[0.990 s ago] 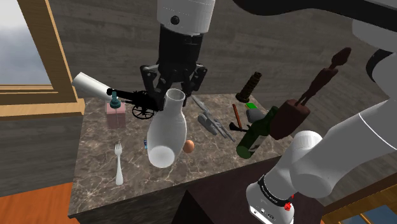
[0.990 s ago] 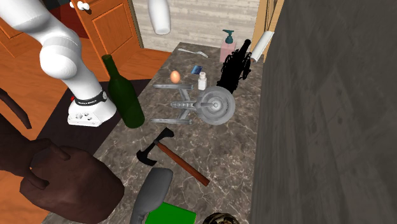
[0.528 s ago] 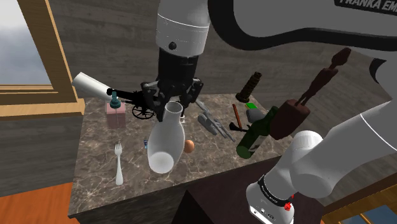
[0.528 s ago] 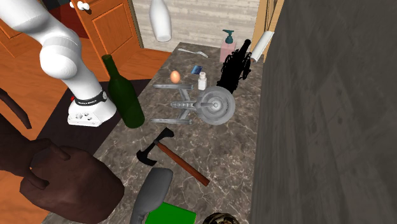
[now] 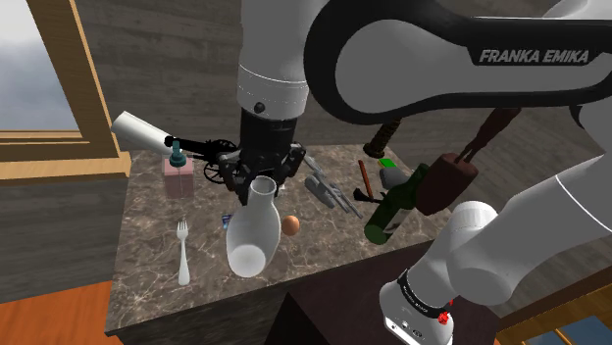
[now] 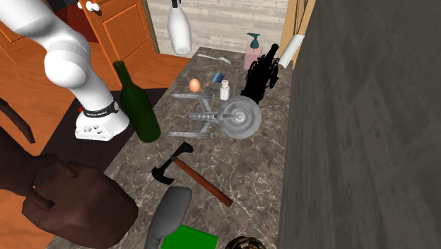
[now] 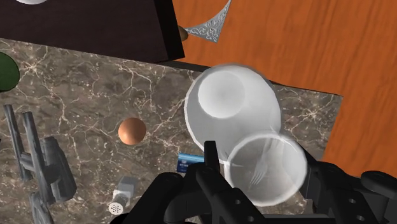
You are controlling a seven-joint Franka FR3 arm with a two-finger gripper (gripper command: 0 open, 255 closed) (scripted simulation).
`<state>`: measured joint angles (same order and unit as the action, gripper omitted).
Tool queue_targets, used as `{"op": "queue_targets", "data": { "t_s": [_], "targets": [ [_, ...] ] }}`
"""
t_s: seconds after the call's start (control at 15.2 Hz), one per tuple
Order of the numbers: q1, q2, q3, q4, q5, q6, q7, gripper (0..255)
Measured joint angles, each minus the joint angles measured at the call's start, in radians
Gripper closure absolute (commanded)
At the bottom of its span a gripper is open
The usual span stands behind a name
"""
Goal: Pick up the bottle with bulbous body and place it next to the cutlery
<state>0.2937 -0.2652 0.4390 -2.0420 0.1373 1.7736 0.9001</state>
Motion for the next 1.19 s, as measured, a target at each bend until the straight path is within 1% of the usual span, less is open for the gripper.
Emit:
{"op": "queue_targets", "data": {
  "t_s": [0.66,1.19],
  "targets": [
    [0.004,0.009,0.011,-0.127,0.004,0.136,-0.004,255],
    [0.007,0.039,0.024,-0.209,0.001,0.246,0.002,255]
  ]
}}
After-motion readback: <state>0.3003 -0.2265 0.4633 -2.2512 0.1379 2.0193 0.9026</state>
